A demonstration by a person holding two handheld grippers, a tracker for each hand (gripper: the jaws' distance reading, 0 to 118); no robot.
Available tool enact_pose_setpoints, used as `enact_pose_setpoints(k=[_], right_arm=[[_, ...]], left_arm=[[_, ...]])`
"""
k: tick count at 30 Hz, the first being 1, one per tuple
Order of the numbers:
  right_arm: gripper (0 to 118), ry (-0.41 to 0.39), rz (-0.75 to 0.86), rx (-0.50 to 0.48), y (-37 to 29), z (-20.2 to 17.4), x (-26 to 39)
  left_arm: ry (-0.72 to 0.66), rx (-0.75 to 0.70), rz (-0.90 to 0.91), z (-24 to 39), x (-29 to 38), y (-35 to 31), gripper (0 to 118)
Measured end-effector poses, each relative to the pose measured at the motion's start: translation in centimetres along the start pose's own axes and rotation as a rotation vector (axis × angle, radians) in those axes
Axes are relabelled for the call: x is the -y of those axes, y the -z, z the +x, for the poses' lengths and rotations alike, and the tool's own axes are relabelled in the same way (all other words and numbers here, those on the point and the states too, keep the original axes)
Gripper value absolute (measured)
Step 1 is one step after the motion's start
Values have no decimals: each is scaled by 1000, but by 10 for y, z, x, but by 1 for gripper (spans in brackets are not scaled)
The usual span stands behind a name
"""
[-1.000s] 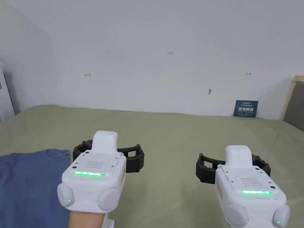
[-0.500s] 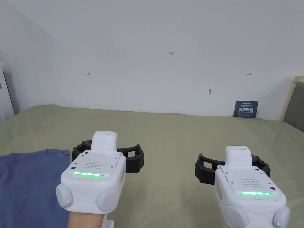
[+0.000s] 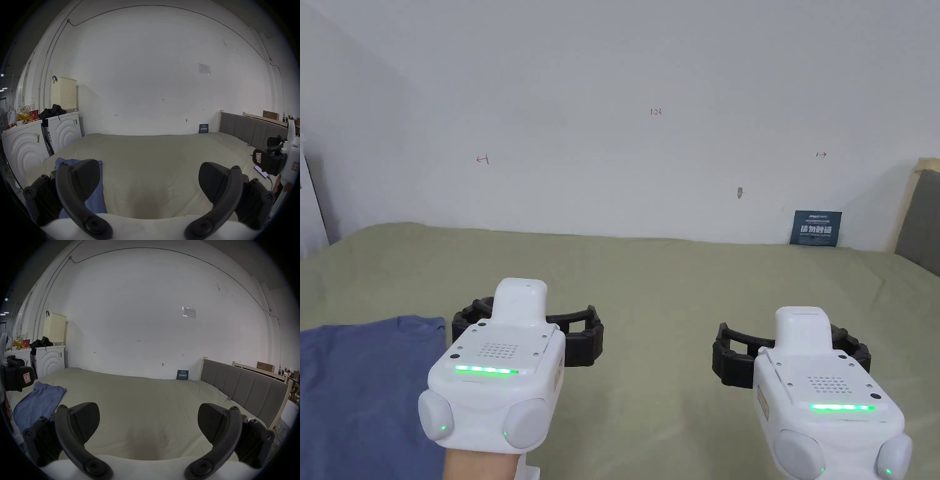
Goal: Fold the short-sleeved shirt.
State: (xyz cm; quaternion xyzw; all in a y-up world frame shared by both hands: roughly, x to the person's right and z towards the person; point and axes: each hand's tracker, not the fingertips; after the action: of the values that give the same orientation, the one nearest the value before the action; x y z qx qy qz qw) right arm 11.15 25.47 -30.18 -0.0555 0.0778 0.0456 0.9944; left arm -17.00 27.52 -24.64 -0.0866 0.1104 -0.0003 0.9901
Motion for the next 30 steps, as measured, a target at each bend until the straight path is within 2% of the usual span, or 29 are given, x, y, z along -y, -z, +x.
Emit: enact_pose_setpoints(k=[30], right_arm=[[118, -10, -9, 7, -1, 3, 3]], left_arm=[[3, -2, -1, -5, 3, -3, 118]])
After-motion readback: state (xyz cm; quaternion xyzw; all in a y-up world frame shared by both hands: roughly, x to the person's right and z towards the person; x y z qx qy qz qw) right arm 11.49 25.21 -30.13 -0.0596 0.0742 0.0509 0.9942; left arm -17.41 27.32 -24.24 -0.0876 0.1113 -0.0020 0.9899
